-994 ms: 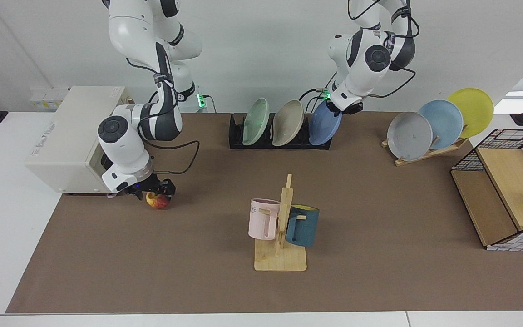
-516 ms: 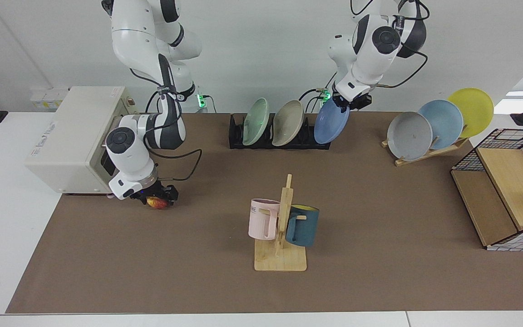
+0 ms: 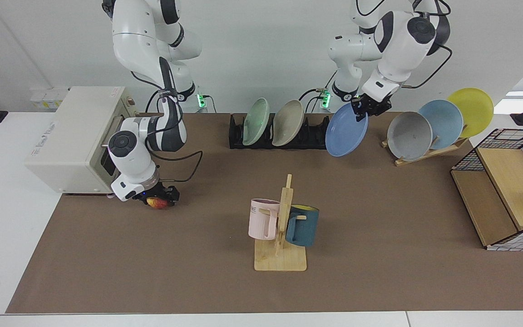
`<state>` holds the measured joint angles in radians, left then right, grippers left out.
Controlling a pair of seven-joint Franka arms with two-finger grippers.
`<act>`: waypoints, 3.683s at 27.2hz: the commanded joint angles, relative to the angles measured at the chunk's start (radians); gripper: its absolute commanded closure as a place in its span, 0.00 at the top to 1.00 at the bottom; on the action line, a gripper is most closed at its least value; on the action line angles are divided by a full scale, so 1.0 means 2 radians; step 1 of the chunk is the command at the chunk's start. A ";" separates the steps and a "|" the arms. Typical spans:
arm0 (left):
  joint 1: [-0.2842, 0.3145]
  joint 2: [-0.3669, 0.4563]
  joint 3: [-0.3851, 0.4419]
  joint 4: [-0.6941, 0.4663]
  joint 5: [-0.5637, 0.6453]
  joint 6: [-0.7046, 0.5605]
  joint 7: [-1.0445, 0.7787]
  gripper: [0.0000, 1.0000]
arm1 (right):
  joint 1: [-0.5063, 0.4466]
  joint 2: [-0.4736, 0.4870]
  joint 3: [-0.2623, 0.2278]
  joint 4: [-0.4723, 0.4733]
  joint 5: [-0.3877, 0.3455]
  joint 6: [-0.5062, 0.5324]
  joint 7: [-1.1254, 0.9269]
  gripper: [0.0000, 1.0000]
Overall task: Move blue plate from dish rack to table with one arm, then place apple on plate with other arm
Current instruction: 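Lift the blue plate out and lower it onto the table center with the left gripper, then release the plate with the left gripper while the right gripper carries the apple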
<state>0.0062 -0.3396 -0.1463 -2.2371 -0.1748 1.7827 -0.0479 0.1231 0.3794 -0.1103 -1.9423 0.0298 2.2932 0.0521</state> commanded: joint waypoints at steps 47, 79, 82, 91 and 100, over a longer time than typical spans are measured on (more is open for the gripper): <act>-0.055 0.250 -0.043 0.020 -0.321 0.271 0.126 0.00 | 0.019 -0.098 0.008 0.038 -0.022 -0.110 0.002 0.00; -0.033 0.209 -0.025 0.081 -0.118 0.153 0.017 0.75 | 0.069 -0.102 0.009 0.038 -0.021 -0.118 0.067 0.00; -0.033 0.204 -0.008 0.134 -0.043 0.071 0.009 0.75 | 0.079 -0.101 0.009 0.038 -0.021 -0.117 0.090 0.00; -0.030 0.168 0.001 0.212 0.054 -0.058 0.002 0.98 | 0.124 -0.101 0.009 0.045 -0.017 -0.122 0.153 0.00; -0.029 0.163 0.006 0.299 0.089 -0.148 0.007 0.99 | 0.182 -0.098 0.009 0.048 -0.014 -0.125 0.225 0.00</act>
<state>-0.0541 -0.0237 -0.1381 -1.7370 -0.0550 1.5701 -0.0254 0.4441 0.1921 -0.0875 -1.8561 0.0000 2.0739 0.4534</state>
